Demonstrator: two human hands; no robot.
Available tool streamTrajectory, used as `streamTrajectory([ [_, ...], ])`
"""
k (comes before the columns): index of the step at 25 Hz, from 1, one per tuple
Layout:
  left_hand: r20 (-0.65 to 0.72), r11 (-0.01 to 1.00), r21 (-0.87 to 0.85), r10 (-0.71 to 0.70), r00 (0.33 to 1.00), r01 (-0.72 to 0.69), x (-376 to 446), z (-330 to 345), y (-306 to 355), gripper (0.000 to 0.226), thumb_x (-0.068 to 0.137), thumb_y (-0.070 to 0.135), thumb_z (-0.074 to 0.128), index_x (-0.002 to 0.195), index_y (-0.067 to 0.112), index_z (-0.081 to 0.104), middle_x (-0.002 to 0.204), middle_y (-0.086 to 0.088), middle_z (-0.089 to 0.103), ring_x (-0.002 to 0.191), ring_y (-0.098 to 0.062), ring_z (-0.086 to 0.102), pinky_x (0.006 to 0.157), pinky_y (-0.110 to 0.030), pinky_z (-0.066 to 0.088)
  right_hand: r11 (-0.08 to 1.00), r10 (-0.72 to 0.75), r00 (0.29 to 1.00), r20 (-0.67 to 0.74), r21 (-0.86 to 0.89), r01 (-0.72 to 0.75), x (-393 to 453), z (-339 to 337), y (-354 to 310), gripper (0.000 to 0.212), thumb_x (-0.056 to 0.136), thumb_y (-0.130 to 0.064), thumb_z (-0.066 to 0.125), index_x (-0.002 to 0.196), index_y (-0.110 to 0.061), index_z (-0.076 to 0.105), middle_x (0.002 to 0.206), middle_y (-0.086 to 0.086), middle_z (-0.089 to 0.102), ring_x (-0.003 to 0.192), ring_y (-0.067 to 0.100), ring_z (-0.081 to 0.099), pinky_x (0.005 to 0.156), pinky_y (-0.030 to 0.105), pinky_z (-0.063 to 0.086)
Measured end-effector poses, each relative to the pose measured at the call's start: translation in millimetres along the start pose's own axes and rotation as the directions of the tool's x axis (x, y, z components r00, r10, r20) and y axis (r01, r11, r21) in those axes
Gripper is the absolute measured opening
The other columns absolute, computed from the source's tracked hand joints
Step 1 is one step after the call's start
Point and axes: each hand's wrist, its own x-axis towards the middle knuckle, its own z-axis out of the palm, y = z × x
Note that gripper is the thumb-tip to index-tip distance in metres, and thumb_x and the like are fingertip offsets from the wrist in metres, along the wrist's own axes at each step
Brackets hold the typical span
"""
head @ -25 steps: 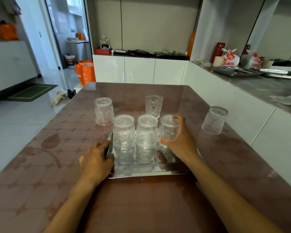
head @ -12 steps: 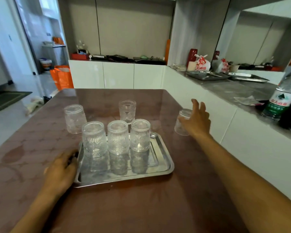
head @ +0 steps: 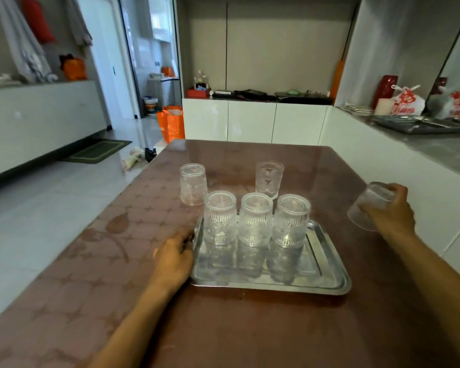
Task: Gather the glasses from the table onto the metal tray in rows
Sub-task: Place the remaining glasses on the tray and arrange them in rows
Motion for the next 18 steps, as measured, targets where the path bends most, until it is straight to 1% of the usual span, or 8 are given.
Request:
streamTrajectory([
  [2, -0.015, 0.999, 0.050, -0.016, 1.000, 0.016, 4.2, -0.9, -0.3, 0.038, 0.088, 0.017, 0.043, 0.113, 0.022, 0.071, 0.117, -0.010, 0.075, 0.111, -0.032, 0.067, 0.102, -0.050, 0.048, 0.985, -0.040, 0.998, -0.057, 0.163, 0.049, -22.2, -11.9, -14.9, 0.067, 0.076, -0.029, 0.081, 0.130, -0.033, 0.042, 0.133, 0.010, 0.059, 0.112, 0.036, 0.060, 0.077, 0.035, 0.053],
  [4, -0.034, 0.995, 0.096, -0.021, 0.999, 0.024, 4.6, -1.5, -0.5, 0.038, 0.090, 0.010, 0.045, 0.115, 0.024, 0.070, 0.120, -0.008, 0.073, 0.112, -0.032, 0.065, 0.105, -0.050, 0.045, 0.908, -0.128, 0.990, -0.063, 0.395, 0.143, -56.1, -28.5, -41.6, 0.061, 0.073, -0.034, 0.082, 0.120, -0.046, 0.045, 0.125, -0.001, 0.062, 0.104, 0.023, 0.066, 0.071, 0.033, 0.059],
  [6, -0.039, 0.994, 0.109, -0.010, 0.999, 0.014, 3.1, -1.6, -0.3, 0.041, 0.090, 0.007, 0.045, 0.118, 0.024, 0.069, 0.122, -0.008, 0.072, 0.114, -0.031, 0.064, 0.107, -0.050, 0.043, 0.784, -0.278, 0.960, -0.004, 0.576, 0.230, -102.7, -37.9, -71.4, 0.060, 0.070, -0.032, 0.083, 0.114, -0.052, 0.048, 0.115, -0.014, 0.067, 0.094, 0.010, 0.071, 0.064, 0.029, 0.061],
  [8, -0.041, 0.995, 0.103, -0.007, 0.999, 0.011, 2.3, -1.7, -0.1, 0.042, 0.091, 0.006, 0.045, 0.119, 0.024, 0.069, 0.124, -0.007, 0.071, 0.115, -0.031, 0.063, 0.108, -0.050, 0.042, 0.725, -0.426, 0.898, 0.109, 0.634, 0.267, -151.3, -26.6, -92.6, 0.063, 0.067, -0.020, 0.086, 0.113, -0.047, 0.051, 0.110, -0.017, 0.069, 0.087, 0.005, 0.072, 0.057, 0.023, 0.059],
  [11, -0.029, 0.998, 0.059, -0.030, 0.999, 0.032, 1.9, -3.9, 0.1, 0.042, 0.091, 0.006, 0.045, 0.118, 0.026, 0.070, 0.121, -0.006, 0.073, 0.115, -0.031, 0.064, 0.109, -0.050, 0.042, 0.788, -0.507, 0.808, 0.300, 0.541, 0.293, -213.0, 16.6, -110.6, 0.063, 0.064, -0.032, 0.086, 0.115, -0.045, 0.052, 0.111, -0.030, 0.062, 0.085, 0.009, 0.071, 0.054, 0.031, 0.061],
  [13, -0.017, 0.999, 0.025, -0.037, 0.999, 0.037, 2.0, -5.0, -0.3, 0.043, 0.089, 0.004, 0.044, 0.113, 0.026, 0.071, 0.117, -0.007, 0.074, 0.113, -0.032, 0.064, 0.108, -0.050, 0.043, 0.826, -0.530, 0.771, 0.353, 0.419, 0.376, -235.5, 44.7, -115.2, 0.062, 0.065, -0.046, 0.081, 0.118, -0.050, 0.047, 0.111, -0.036, 0.056, 0.086, -0.001, 0.066, 0.061, 0.021, 0.057],
  [15, -0.014, 0.999, 0.010, -0.036, 0.999, 0.036, 1.2, -5.7, -0.3, 0.046, 0.087, 0.002, 0.042, 0.112, 0.027, 0.071, 0.115, -0.007, 0.075, 0.111, -0.032, 0.064, 0.108, -0.051, 0.043, 0.839, -0.534, 0.754, 0.383, 0.349, 0.417, -244.0, 65.9, -117.1, 0.062, 0.069, -0.049, 0.079, 0.121, -0.051, 0.044, 0.113, -0.032, 0.054, 0.098, -0.005, 0.057, 0.073, 0.013, 0.044],
  [18, -0.012, 1.000, 0.006, -0.025, 1.000, 0.026, 0.3, -5.7, -1.3, 0.050, 0.085, 0.002, 0.041, 0.113, 0.031, 0.070, 0.110, -0.003, 0.076, 0.107, -0.029, 0.066, 0.108, -0.051, 0.042, 0.834, -0.552, 0.720, 0.420, 0.269, 0.482, -248.3, 86.5, -113.9, 0.063, 0.072, -0.048, 0.077, 0.124, -0.047, 0.043, 0.116, -0.019, 0.058, 0.105, 0.002, 0.054, 0.076, 0.011, 0.039],
])
